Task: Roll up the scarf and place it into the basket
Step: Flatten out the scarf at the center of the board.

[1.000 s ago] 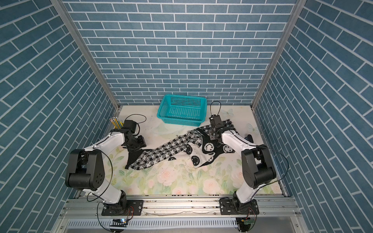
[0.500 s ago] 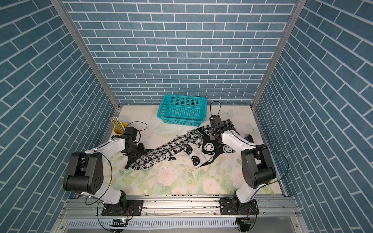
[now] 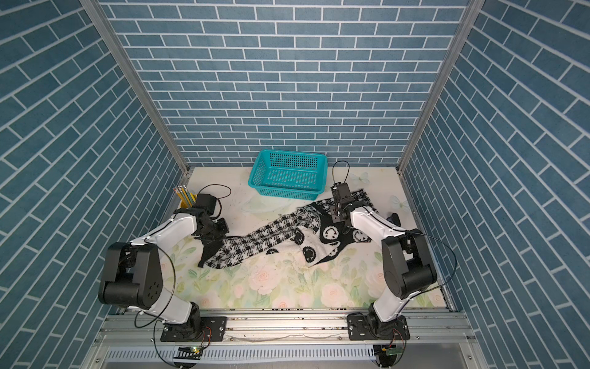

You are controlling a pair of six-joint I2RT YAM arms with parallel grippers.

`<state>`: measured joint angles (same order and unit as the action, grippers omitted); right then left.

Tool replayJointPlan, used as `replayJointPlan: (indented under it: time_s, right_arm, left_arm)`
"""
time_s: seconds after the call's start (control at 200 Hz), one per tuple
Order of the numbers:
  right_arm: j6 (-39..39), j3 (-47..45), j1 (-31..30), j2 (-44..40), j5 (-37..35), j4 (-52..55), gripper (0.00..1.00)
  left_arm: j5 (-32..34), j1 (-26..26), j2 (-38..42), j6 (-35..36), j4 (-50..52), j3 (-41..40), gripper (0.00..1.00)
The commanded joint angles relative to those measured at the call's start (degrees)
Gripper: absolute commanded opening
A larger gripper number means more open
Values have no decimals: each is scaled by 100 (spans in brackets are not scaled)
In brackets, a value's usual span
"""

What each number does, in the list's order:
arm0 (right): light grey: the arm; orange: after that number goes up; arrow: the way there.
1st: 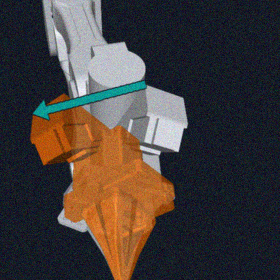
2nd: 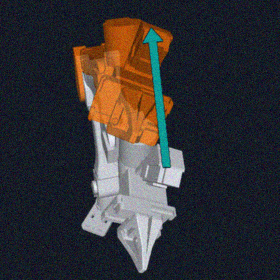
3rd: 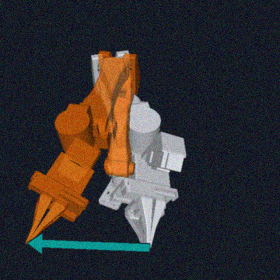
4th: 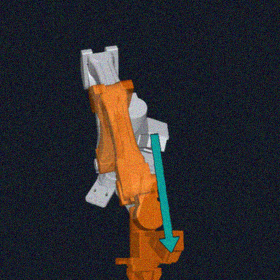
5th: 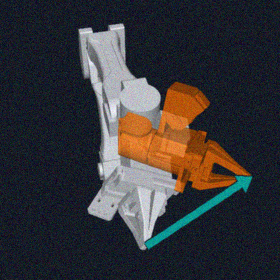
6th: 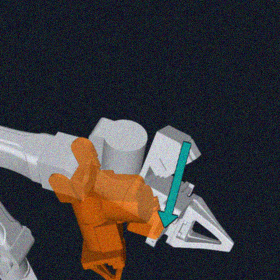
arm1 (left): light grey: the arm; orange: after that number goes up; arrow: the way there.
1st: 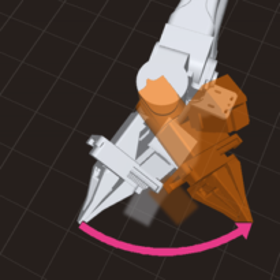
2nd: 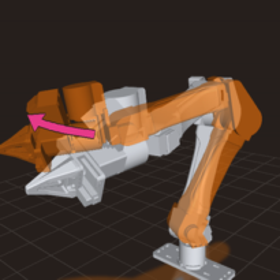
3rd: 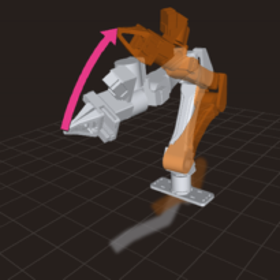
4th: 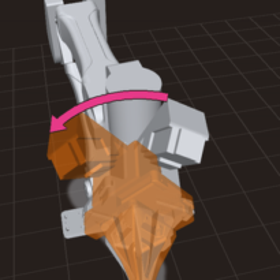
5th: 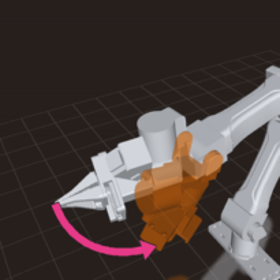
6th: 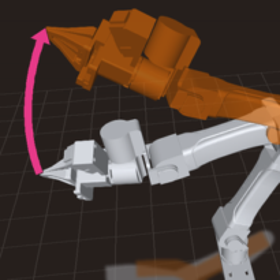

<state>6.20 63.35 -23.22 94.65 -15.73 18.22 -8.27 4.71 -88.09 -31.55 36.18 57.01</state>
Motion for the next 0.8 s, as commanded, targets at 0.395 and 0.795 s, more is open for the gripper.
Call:
replayJointPlan:
  time_s: [0.395,0.795]
  right_arm:
    - [75,54,-32,-338,-96,180,46]
    - [84,-7,-33,-487,-124,255,46]
  left_arm:
    - [1287,21,-1546,-115,349,2476,0]
    - [2102,-37,-3285,-295,319,4555,0]
